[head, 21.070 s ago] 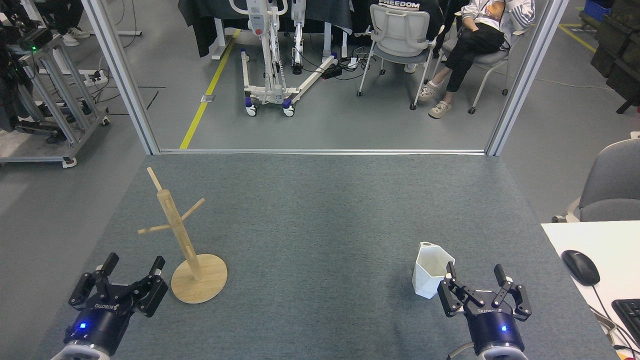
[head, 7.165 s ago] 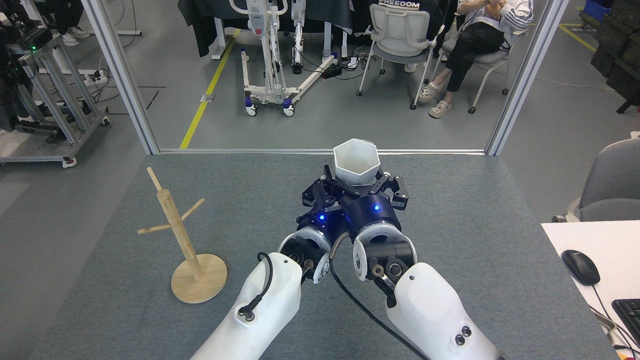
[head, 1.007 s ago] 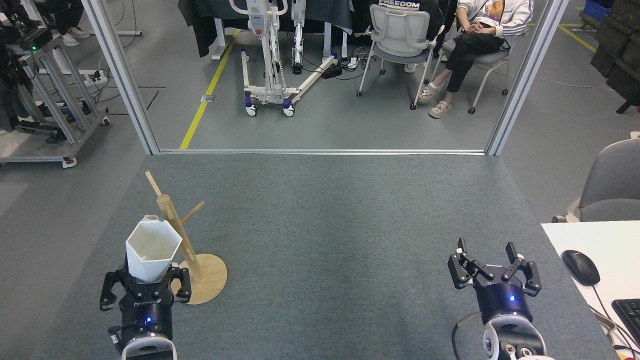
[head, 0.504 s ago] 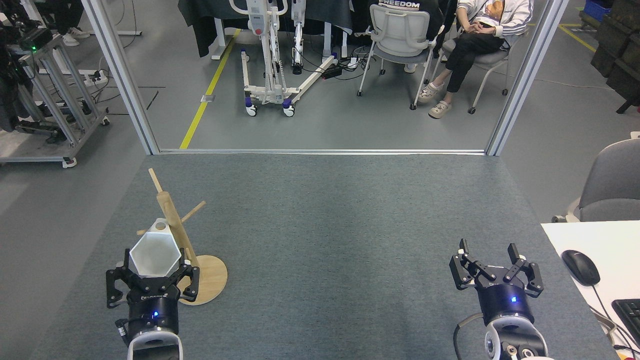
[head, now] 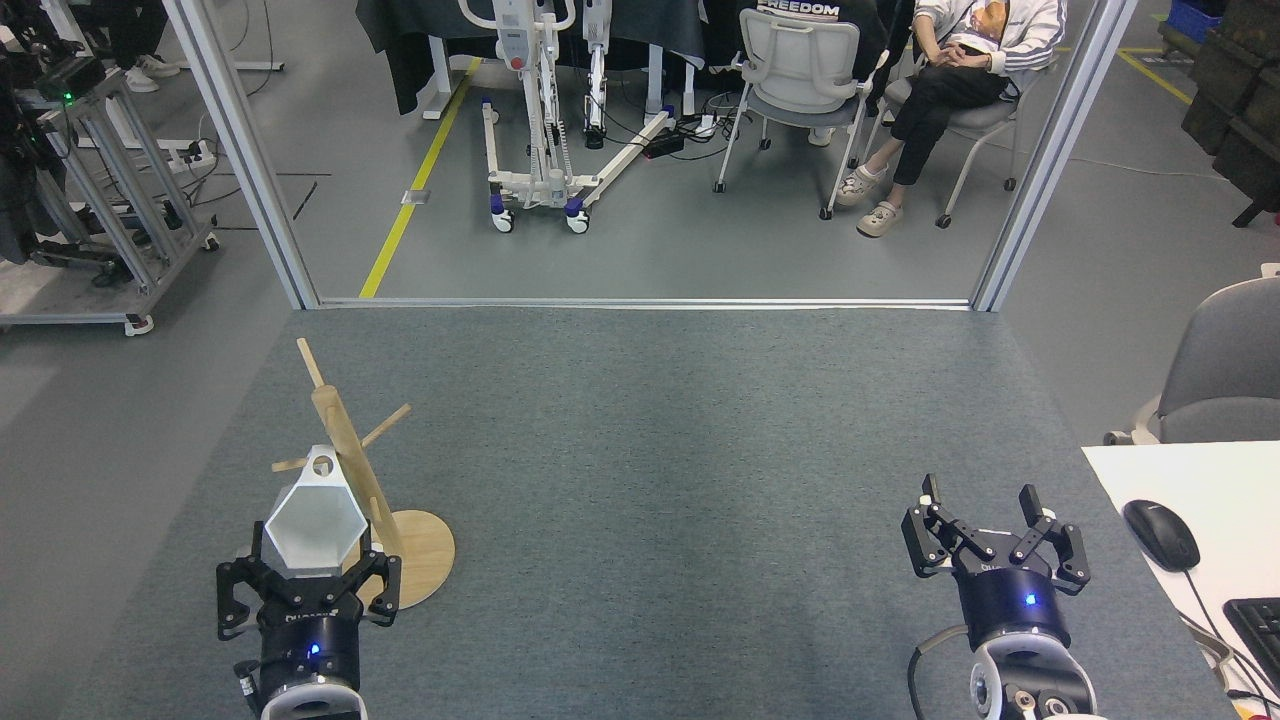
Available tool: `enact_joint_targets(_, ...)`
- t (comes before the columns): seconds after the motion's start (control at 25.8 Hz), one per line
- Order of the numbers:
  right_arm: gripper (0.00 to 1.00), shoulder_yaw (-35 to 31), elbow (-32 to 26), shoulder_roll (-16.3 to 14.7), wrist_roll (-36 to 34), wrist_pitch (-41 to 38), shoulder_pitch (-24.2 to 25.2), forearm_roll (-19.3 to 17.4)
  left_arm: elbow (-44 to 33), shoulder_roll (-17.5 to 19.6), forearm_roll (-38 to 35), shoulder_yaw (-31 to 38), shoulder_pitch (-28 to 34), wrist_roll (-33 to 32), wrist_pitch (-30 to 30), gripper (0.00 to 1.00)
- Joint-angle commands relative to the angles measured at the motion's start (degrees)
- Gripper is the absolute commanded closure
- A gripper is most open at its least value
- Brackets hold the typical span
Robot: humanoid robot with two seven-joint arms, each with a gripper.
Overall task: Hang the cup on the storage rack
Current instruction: 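Open the left gripper and pull it back from the cup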
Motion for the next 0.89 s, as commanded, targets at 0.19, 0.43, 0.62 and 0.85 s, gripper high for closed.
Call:
enact_joint_targets(0.19, 0.00, -1.05, -0.02, 0.60, -1.65, 0.06, 0.30, 0.06, 0.80, -1.65, 1.44, -0.08, 3.52, 0.33, 0.00, 0.00)
enact_joint_targets(0.43, 0.00, -1.05, 0.42, 1.04, -1.65, -0.21, -0.05, -0.47, 0.80, -1.91, 1.70, 0.00, 3.87, 0.07, 0.17, 0.00)
enact_joint_targets(0.62, 0.00, -1.14, 0.42, 1.13, -1.82, -0.12, -0.14, -0.47, -2.27, -1.91, 4.69, -0.08, 8.18, 0.86, -0.44, 0.00)
enact_joint_targets(0.85, 0.00, -1.14, 0.42, 1.13, -1.82, -0.12, -0.14, -0.47, -9.13, -2.00, 4.77, -6.06, 10.99, 1.21, -5.36, 0.00)
